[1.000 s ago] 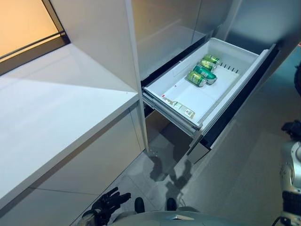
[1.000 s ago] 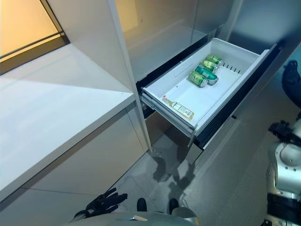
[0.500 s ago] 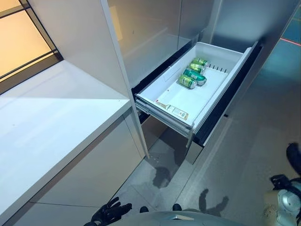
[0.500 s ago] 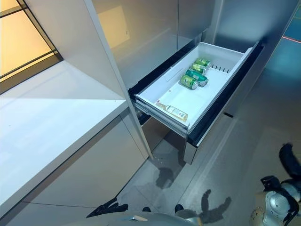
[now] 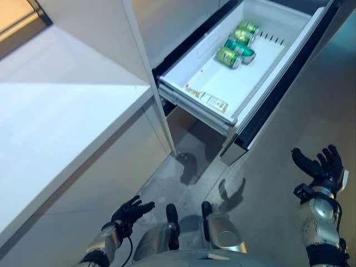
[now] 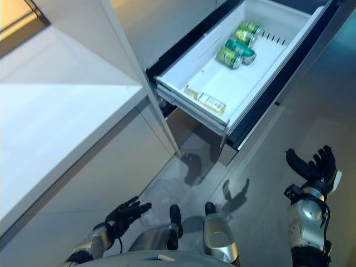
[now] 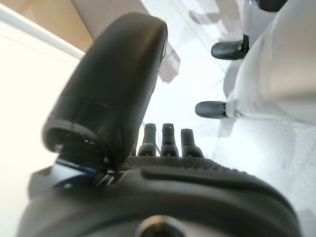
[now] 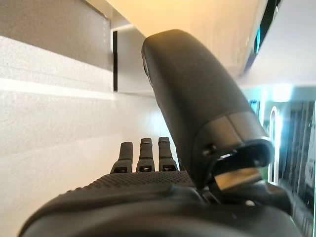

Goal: Put drinks into fridge and close the fridge

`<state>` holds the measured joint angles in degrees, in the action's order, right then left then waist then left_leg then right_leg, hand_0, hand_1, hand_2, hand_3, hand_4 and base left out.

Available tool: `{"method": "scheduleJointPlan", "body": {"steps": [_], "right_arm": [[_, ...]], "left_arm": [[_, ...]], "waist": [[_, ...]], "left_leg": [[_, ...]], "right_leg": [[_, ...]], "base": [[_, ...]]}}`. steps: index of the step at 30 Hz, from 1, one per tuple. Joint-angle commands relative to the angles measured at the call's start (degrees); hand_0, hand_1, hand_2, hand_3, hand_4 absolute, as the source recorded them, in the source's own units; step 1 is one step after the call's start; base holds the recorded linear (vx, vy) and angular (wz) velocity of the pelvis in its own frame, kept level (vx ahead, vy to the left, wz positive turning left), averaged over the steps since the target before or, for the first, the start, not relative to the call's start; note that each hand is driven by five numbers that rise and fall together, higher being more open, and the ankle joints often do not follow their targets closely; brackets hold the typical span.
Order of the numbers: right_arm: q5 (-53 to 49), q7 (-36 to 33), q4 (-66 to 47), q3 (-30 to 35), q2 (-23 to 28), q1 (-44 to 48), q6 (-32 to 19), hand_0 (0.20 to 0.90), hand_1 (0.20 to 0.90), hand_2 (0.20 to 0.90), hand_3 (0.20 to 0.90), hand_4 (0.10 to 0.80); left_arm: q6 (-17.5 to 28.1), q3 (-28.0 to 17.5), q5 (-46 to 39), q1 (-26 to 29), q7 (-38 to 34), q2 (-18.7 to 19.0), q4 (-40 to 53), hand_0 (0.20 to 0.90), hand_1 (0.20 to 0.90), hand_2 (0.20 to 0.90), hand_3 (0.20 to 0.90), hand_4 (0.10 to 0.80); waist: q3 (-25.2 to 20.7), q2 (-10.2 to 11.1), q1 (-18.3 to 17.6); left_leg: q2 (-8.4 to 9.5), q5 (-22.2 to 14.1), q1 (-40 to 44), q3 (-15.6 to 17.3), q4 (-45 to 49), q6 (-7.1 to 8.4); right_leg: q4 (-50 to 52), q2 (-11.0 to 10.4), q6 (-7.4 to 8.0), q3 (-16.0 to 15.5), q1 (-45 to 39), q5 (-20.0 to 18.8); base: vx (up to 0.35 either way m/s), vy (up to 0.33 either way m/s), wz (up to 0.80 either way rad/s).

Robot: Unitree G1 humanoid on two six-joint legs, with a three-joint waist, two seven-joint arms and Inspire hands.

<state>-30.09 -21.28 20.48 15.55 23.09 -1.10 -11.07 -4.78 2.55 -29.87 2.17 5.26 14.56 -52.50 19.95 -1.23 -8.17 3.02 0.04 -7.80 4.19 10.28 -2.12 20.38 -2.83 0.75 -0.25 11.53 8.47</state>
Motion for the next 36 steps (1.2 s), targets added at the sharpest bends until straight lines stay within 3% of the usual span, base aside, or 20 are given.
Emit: {"method": "scheduleJointPlan", "body": {"steps": [1,8,15,28,36], "right_arm": [[3.02,1.47,-6.97,-2.19,5.92,3.41,-3.48,0.9,0.9,0.9,0.9,0.8],[7.63,3.89,-9.57,-7.38,7.93,9.8,-3.14,0.9,0.9,0.9,0.9,0.8],[15.4,6.33,-13.06,-15.39,9.01,21.14,-0.67,0.9,0.9,0.9,0.9,0.8],[19.93,7.89,-17.39,-30.58,7.54,48.2,6.71,0.9,0.9,0.9,0.9,0.8],[15.74,11.47,-13.65,-36.56,3.01,57.1,5.96,0.9,0.9,0.9,0.9,0.8]], "left_arm": [[2.04,1.06,-2.26,-0.7,-2.85,2.55,2.73,0.9,0.9,0.9,0.9,0.8],[2.61,3.59,-0.22,1.6,-3.28,2.45,3.25,0.9,0.9,0.9,0.9,0.8],[0.84,5.76,0.29,3.79,-4.78,1.91,3.31,0.9,0.9,0.9,0.9,0.8],[-1.25,10.08,-0.76,9.26,-8.0,1.49,2.79,0.9,0.9,0.9,0.9,0.8],[-1.31,11.76,-0.84,10.64,-7.28,1.28,2.24,0.9,0.9,0.9,0.9,0.8]], "waist": [[0.26,0.25,1.47],[3.24,-0.03,3.23],[4.87,-0.48,4.51],[7.74,-1.73,8.28],[7.51,-2.11,10.82]], "left_leg": [[1.26,-9.39,-5.88,-0.46,13.33,-3.09],[2.18,-11.85,-11.76,-1.6,21.32,-3.41],[2.82,-12.41,-13.54,-2.7,24.18,-3.18],[3.11,-9.84,-17.09,-3.97,23.99,-2.21],[2.68,-8.01,-14.11,-4.45,19.26,-1.77]], "right_leg": [[6.64,1.15,-2.87,-2.12,5.42,-0.41],[13.53,0.37,-4.0,-3.37,9.81,1.74],[15.35,0.97,-4.46,-3.11,10.73,2.05],[14.65,2.23,-4.75,-3.8,12.92,0.87],[10.24,1.54,-4.67,-5.21,9.68,-0.01]], "base": [[-0.093,-0.054,0.1],[-0.013,-0.032,0.09],[0.065,-0.026,0.05],[-0.018,-0.023,0.02],[-0.029,-0.009,0.1]]}}
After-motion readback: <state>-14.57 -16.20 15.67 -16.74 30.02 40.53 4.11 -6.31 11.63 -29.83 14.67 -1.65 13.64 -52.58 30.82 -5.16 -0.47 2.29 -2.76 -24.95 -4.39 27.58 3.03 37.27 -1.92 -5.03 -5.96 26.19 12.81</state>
